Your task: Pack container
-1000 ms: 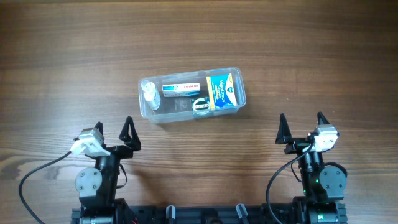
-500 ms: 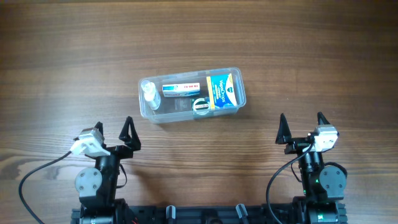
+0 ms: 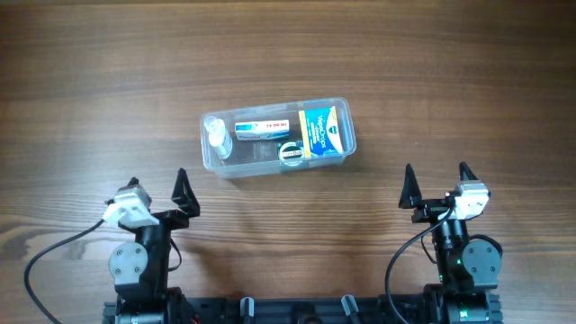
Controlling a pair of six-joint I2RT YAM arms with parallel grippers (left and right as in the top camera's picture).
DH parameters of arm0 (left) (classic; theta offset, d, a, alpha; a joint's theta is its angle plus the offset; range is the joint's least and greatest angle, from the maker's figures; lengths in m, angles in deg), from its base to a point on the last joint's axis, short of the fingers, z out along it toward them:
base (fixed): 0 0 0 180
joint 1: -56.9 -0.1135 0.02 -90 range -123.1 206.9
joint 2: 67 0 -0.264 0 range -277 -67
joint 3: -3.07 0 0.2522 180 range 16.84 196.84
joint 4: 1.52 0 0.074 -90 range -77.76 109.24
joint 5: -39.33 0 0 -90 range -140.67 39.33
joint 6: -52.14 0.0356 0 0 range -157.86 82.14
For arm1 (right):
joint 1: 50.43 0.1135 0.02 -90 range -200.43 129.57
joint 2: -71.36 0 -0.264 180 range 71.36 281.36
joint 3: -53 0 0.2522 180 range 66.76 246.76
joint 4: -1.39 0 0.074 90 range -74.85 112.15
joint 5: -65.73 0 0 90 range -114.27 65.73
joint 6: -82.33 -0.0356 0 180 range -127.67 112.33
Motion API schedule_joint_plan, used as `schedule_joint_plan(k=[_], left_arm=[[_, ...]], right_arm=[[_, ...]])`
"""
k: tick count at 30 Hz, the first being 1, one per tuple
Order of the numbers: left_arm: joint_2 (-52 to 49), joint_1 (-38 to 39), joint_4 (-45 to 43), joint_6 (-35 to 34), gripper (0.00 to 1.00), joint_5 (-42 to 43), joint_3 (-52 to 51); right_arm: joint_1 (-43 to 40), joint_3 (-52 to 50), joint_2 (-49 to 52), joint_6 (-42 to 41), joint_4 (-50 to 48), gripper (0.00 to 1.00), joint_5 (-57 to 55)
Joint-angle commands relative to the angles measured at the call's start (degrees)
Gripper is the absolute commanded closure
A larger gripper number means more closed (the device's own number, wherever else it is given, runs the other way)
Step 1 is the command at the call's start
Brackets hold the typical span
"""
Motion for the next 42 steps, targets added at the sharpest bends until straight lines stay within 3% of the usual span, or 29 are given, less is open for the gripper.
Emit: schedule_joint_plan(k=[1,42], left_arm=[[0.1,-0.4,-0.4,11.4,0.0,4.4,-0.3],[0.1,-0.4,-0.5,11.9,0.0,5.9,-0.3]], right_arm=[[0.1,-0.2,-0.9,0.7,-0.4,0.0,-0.5],[0.1,-0.2,-0.9,0.7,-0.4,0.0,-0.5]])
